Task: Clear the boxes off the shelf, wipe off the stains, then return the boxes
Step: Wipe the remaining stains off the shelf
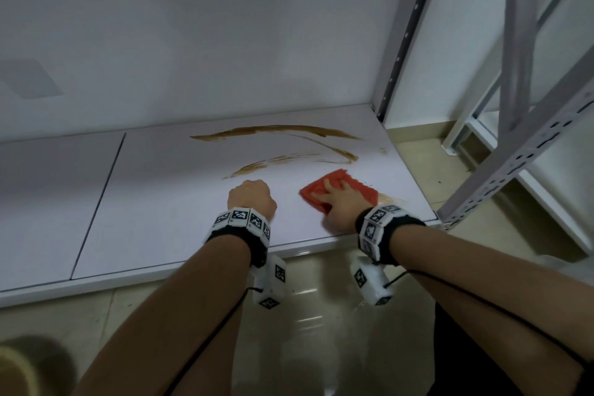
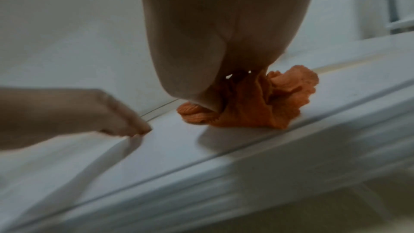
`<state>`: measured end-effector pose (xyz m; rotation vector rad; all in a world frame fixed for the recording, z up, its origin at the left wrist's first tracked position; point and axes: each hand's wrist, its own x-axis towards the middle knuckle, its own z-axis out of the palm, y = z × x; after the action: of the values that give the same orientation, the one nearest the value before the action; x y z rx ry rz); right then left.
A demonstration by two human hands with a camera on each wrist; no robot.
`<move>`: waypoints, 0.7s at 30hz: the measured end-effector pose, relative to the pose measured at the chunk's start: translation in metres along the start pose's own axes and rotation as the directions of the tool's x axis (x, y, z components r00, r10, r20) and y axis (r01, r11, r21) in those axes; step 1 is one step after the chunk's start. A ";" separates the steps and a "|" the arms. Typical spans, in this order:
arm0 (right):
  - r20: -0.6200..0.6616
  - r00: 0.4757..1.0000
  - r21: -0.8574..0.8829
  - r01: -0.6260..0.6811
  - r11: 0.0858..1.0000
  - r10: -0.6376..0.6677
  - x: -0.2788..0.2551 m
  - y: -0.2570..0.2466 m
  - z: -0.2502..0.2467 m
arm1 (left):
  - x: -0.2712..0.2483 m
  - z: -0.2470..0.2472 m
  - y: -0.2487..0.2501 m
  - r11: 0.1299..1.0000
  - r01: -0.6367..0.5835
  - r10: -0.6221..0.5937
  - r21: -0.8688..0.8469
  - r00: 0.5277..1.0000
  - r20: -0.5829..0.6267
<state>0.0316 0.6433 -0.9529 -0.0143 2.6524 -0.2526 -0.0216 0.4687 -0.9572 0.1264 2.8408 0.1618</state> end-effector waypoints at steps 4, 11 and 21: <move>0.077 0.979 -0.064 0.195 0.979 -0.190 0.011 -0.040 0.009 | -0.001 -0.002 0.005 1.000 0.009 -0.008 0.006 1.000 -0.030; -0.042 0.992 -0.138 0.110 0.984 -0.117 0.022 -0.002 0.001 | -0.006 -0.002 0.003 0.999 0.023 -0.023 -0.023 1.000 0.006; -0.043 0.950 0.143 -0.299 0.943 0.308 -0.015 0.043 0.009 | -0.009 -0.005 0.012 0.998 0.055 -0.055 0.004 0.998 -0.009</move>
<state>0.0502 0.6847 -0.9619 0.4514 2.6470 -0.3324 -0.0138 0.4790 -0.9487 0.0486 2.8506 0.1453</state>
